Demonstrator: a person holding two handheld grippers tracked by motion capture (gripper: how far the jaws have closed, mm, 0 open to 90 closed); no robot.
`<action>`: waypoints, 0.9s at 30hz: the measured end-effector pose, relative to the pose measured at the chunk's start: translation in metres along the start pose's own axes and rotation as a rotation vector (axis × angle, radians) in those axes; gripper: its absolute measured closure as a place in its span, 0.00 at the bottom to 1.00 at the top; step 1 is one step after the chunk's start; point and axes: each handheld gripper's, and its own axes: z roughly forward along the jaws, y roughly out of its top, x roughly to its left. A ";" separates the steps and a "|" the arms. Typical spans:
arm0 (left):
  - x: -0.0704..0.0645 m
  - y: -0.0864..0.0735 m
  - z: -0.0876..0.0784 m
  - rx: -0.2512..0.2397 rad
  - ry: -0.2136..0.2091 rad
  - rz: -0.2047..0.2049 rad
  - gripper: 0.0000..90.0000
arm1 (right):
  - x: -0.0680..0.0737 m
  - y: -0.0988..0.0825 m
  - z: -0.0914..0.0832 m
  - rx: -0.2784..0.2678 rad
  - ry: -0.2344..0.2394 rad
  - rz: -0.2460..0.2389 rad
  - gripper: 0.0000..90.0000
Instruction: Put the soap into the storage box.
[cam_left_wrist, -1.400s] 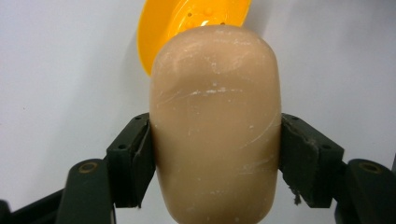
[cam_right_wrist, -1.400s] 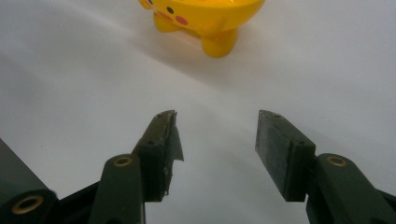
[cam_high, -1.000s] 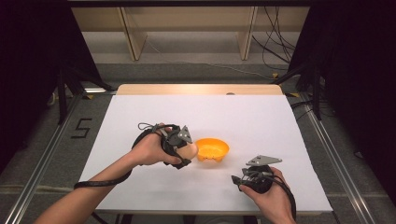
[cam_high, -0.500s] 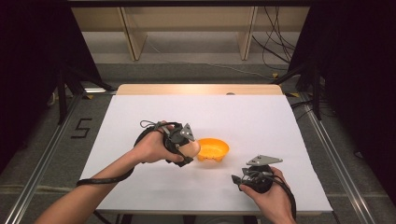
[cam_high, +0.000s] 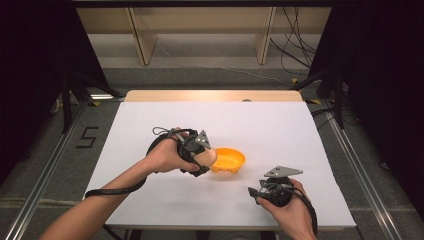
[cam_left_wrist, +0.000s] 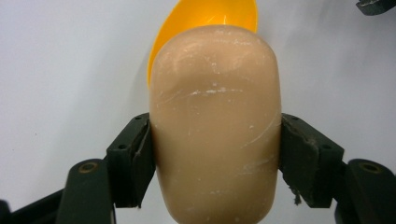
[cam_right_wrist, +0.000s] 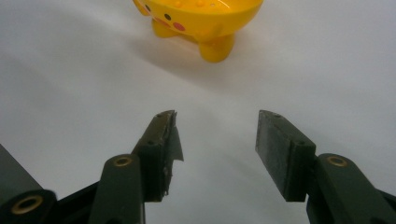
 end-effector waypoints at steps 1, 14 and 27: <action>0.000 0.000 0.000 0.000 0.000 0.000 0.36 | 0.000 0.000 0.000 0.000 0.000 0.000 0.54; 0.001 0.005 0.001 -0.003 -0.001 0.007 0.36 | 0.000 0.000 0.000 -0.005 -0.007 -0.006 0.54; 0.002 0.010 0.003 -0.015 0.000 0.003 0.36 | 0.000 0.000 -0.001 0.001 -0.008 0.002 0.54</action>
